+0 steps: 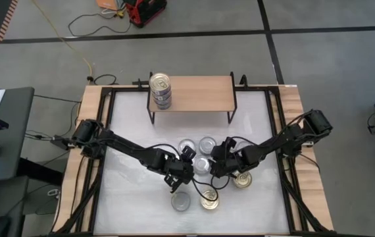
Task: Stack canned seafood by type on shelf
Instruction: Put the green tuna can on the shelf
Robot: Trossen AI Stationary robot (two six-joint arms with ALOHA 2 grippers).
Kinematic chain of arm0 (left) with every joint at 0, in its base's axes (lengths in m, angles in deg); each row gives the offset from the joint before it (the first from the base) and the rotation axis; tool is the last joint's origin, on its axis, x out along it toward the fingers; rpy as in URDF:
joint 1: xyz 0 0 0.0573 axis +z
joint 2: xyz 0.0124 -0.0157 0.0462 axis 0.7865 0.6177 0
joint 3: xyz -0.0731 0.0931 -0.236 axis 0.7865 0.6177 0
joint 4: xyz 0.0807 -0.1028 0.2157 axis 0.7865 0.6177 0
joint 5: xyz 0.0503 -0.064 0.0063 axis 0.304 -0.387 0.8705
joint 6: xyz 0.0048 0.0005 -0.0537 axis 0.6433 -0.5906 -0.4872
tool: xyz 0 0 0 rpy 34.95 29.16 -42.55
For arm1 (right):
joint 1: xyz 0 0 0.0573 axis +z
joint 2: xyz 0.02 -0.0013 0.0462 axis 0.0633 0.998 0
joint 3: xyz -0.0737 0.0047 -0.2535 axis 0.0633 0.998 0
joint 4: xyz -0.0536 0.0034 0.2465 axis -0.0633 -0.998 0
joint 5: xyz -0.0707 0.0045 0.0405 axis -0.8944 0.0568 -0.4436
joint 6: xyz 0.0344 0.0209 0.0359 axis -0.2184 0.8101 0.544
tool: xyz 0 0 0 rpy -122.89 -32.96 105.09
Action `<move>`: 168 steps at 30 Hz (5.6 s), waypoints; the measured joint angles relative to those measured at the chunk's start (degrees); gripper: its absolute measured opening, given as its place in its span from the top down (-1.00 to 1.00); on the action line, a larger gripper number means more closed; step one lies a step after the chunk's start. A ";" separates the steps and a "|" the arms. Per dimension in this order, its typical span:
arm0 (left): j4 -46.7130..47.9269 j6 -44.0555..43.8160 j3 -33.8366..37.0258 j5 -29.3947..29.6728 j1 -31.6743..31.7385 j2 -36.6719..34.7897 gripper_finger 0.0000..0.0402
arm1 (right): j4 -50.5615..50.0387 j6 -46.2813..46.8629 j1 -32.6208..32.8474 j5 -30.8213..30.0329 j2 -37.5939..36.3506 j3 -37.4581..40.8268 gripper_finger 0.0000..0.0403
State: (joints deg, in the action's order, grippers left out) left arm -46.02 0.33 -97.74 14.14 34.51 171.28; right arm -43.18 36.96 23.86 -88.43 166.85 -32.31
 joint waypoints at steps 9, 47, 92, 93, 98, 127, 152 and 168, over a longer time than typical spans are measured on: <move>-0.22 -0.23 0.00 0.00 -0.04 0.00 0.26 | 0.00 0.24 0.05 0.01 0.33 -0.04 -0.64; -9.64 -11.66 0.00 -5.58 3.61 -0.09 0.26 | 5.36 1.81 2.51 -0.67 0.32 5.81 -0.64; -22.65 -16.54 24.41 -5.01 -2.91 -23.04 0.26 | 6.25 -21.03 -3.48 8.93 0.07 -3.22 0.22; -22.69 -15.74 24.41 -5.07 -2.89 -23.04 0.26 | 6.27 -21.02 -3.59 8.93 0.07 -3.22 0.22; -21.84 -9.39 24.41 -4.26 -1.32 -23.02 0.26 | 4.90 -21.59 -4.28 9.37 -2.71 -3.05 0.22; -27.20 0.87 28.14 -30.50 8.40 -23.48 0.50 | -5.49 -18.21 -44.39 43.18 -25.03 -15.42 0.22; -52.51 -2.81 56.08 -23.54 6.15 -42.58 0.52 | -30.70 -10.40 -64.06 67.66 5.03 -44.18 0.16; -51.92 -1.21 58.71 -21.33 5.73 -45.46 0.52 | -32.98 -11.39 -65.46 67.28 6.05 -44.64 -0.38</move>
State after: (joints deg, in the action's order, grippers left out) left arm -97.94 -0.88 -39.04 -7.19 40.24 125.82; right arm -76.16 25.56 -41.60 -21.15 172.91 -76.95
